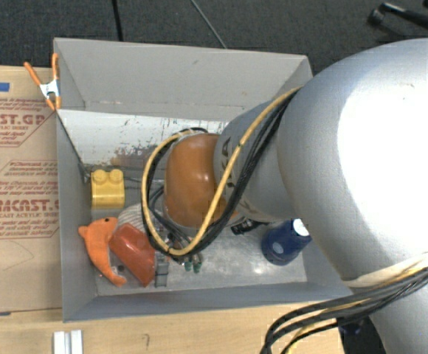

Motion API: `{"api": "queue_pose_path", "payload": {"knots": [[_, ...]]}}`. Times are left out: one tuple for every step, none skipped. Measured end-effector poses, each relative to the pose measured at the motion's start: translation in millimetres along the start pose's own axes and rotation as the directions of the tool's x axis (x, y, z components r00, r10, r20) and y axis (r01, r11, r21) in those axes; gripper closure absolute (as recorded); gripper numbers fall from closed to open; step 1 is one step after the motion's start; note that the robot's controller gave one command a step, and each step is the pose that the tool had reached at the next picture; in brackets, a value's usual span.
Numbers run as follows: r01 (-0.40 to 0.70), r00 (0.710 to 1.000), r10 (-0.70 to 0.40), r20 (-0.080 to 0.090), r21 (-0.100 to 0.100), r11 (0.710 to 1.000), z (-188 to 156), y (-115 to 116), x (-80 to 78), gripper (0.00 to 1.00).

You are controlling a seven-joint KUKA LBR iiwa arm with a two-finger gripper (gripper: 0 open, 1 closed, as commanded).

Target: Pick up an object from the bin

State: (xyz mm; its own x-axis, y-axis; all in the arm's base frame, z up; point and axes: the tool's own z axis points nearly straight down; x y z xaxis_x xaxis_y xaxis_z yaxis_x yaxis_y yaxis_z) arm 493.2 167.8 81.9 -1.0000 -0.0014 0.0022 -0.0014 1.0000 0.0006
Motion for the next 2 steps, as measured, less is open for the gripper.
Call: {"api": "queue_pose_path", "payload": {"knots": [[-0.001, 1.0, 0.001, -0.001, 0.001, 1.0, -6.7, -2.3, -2.2, 1.0], [-0.003, 1.0, 0.003, 0.003, 0.0, 1.0, -10.1, -6.1, 7.0, 1.0]]}}
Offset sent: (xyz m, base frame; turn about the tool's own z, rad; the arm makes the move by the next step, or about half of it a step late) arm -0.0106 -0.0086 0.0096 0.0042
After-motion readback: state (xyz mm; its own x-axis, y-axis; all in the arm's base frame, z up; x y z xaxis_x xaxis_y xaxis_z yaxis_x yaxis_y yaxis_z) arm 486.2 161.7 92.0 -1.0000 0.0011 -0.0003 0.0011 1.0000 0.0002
